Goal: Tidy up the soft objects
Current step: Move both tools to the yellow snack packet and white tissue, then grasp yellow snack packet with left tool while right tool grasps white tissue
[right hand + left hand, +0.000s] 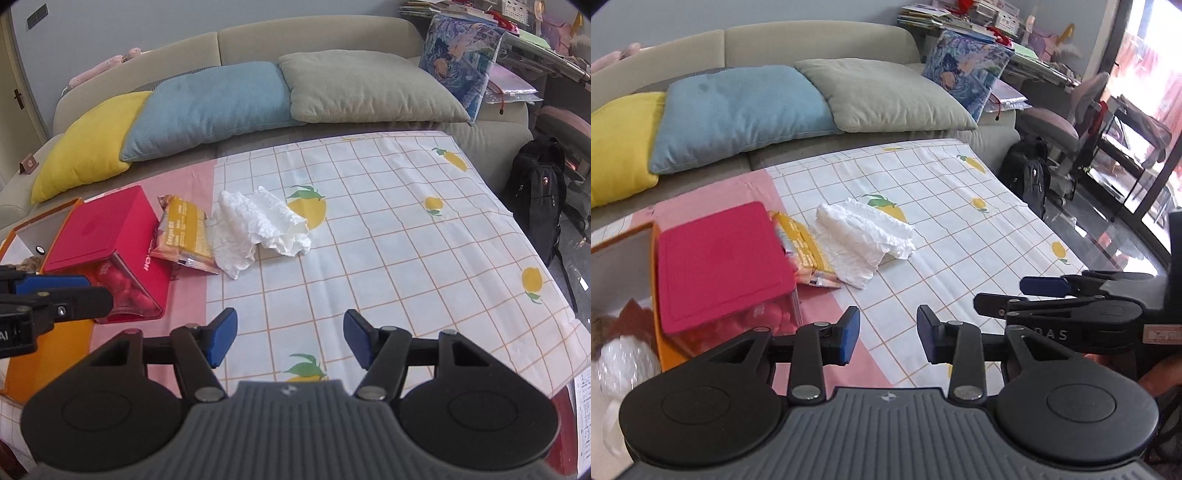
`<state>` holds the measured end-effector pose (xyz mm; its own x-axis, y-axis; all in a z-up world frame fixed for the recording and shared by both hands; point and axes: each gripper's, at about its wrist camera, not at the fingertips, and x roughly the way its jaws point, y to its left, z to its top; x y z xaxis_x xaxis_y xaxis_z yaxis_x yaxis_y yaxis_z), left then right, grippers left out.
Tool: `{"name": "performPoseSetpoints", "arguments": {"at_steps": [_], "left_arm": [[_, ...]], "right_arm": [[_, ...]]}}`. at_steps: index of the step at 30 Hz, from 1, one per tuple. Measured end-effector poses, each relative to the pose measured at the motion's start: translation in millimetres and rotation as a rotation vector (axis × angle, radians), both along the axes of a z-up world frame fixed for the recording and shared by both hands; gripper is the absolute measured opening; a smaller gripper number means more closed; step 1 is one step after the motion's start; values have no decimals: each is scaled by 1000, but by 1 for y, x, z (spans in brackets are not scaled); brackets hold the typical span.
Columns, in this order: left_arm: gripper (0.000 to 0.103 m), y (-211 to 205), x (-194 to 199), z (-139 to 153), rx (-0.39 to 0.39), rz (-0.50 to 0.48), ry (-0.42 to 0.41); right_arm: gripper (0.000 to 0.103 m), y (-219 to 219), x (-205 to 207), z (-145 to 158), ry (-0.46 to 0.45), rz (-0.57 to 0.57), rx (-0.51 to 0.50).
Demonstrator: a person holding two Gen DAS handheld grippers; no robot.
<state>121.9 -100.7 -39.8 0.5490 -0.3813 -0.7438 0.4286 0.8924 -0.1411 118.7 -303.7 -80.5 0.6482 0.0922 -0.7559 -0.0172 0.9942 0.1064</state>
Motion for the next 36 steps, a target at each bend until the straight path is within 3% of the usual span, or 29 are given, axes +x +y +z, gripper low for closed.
{"name": "performPoseSetpoints", "arguments": {"at_steps": [4, 7, 11, 16, 20, 24, 28, 31, 36], "left_arm": [[43, -7, 21, 6, 91, -66, -20], [47, -11, 44, 9, 161, -122, -5], [53, -13, 79, 12, 224, -99, 23], [53, -18, 123, 1, 293, -64, 117], [53, -29, 155, -13, 386, -90, 172], [54, -34, 190, -25, 444, -69, 278], [59, -41, 214, -38, 493, -29, 355], [60, -46, 224, -50, 543, -4, 406], [64, -57, 231, -68, 616, -4, 444]], "right_arm": [[72, 3, 27, -9, 14, 43, -2], [72, 10, 49, -14, 8, 95, -18], [73, 17, 80, -23, 1, 144, -54], [73, 28, 115, -41, -24, 223, -82], [73, 38, 143, -57, -29, 268, -121], [85, 44, 165, -68, -4, 286, -121], [84, 49, 178, -74, 14, 297, -117], [76, 48, 184, -83, 44, 297, -96], [49, 43, 180, -90, 50, 272, -98]]}}
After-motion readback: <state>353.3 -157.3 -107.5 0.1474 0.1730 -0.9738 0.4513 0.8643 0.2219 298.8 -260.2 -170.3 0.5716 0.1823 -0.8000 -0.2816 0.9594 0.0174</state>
